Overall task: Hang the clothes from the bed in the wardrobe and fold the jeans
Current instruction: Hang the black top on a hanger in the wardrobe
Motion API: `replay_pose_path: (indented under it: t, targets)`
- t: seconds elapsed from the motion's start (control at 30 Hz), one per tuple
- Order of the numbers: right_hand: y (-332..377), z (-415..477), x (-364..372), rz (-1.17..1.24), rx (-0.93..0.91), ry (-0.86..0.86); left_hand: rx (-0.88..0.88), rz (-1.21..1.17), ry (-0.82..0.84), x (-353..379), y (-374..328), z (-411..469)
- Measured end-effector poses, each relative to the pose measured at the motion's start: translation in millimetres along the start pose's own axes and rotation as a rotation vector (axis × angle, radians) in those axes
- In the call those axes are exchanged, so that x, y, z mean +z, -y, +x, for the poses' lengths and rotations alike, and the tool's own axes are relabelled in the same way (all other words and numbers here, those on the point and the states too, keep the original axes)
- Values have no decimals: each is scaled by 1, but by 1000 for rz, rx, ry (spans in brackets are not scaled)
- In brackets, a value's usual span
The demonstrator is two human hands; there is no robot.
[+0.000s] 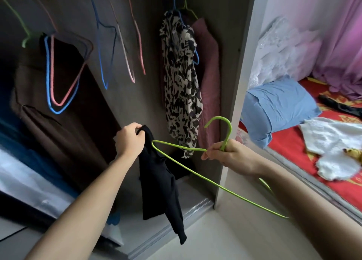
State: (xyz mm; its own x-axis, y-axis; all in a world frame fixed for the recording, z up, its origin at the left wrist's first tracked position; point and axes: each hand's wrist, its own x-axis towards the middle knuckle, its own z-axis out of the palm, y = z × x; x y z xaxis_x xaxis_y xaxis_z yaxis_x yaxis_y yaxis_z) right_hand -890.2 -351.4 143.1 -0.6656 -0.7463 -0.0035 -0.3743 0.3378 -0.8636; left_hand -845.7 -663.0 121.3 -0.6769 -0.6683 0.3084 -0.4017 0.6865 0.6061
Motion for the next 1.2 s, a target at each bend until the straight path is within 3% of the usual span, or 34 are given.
replay_pose_path:
  t: [0.13, 0.33, 0.5, 0.63, 0.77, 0.93, 0.97, 1.03, 1.1, 1.2]
  targets:
    - [6, 21, 8, 14, 21, 16, 59, -81, 68, 10, -23, -10]
    - [-9, 61, 33, 37, 214, -124, 64, -240, 88, 19, -46, -19]
    - [1, 64, 34, 290, 43, -356, 80, -203, 73, 6, -44, -13]
    - [-5, 56, 43, 281, -74, -417, 229, -250, 3, -9, -66, -9]
    - [-7, 74, 32, 148, 115, -378, 371, -291, 196, -7, -85, -22]
    - [-14, 66, 8, 442, -29, -490, 373, -379, 474, -3, -72, -32]
    - [-12, 63, 4, 518, -63, -486, 406, -394, 461, -6, -74, -28]
    - [-4, 60, -8, 578, -107, -447, 489, -341, 278, -15, -84, -12]
    - [7, 57, -22, 570, -140, -383, 625, -130, 70, -27, -100, 9]
    - [17, 47, -44, 536, -180, -290, 789, 219, 90, -44, -123, 35]
